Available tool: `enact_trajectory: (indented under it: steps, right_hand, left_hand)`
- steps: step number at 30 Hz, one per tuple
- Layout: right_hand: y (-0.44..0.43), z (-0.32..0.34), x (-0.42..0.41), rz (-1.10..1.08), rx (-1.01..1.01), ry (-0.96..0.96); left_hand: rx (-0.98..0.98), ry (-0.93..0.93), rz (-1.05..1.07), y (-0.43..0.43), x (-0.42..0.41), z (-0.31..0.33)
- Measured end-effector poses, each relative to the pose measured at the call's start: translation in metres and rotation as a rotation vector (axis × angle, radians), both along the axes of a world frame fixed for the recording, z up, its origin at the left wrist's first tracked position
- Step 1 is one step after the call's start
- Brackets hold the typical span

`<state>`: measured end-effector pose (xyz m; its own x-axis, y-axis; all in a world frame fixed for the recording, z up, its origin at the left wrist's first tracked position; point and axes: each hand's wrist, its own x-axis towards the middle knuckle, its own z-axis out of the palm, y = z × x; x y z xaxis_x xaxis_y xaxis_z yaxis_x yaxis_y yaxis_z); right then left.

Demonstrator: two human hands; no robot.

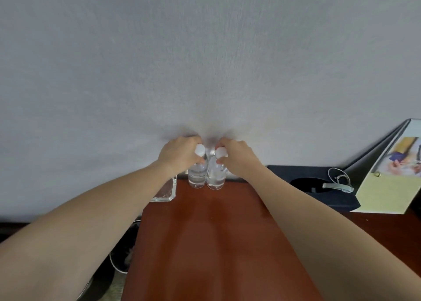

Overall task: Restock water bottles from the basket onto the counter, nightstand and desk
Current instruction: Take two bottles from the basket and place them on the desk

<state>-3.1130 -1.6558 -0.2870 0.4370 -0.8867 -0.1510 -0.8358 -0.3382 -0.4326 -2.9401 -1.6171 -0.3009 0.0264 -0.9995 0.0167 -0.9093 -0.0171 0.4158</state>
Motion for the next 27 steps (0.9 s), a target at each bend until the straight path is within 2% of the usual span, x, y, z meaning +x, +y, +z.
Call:
enact_trajectory:
  steps: [4,8,15,21,27]
  right_hand:
    - [-0.003,-0.002,-0.001,-0.016,-0.003,-0.008]
    - [-0.004,0.0,0.001,0.045,-0.039,-0.014]
    - [0.0,-0.004,-0.003,0.064,-0.076,0.018]
    - [0.0,0.002,-0.008,0.098,-0.139,0.08]
    - [-0.002,0.005,-0.008,0.114,-0.132,0.066]
  left_hand:
    - [-0.015,-0.09,-0.024,0.001,-0.003,-0.003]
    - [0.022,-0.226,-0.202,0.003,0.0,0.004]
    - [0.053,-0.331,-0.411,0.003,0.01,0.018]
    - [0.057,-0.351,-0.444,-0.002,0.011,0.023]
    - [0.06,-0.415,-0.38,-0.004,0.001,0.024]
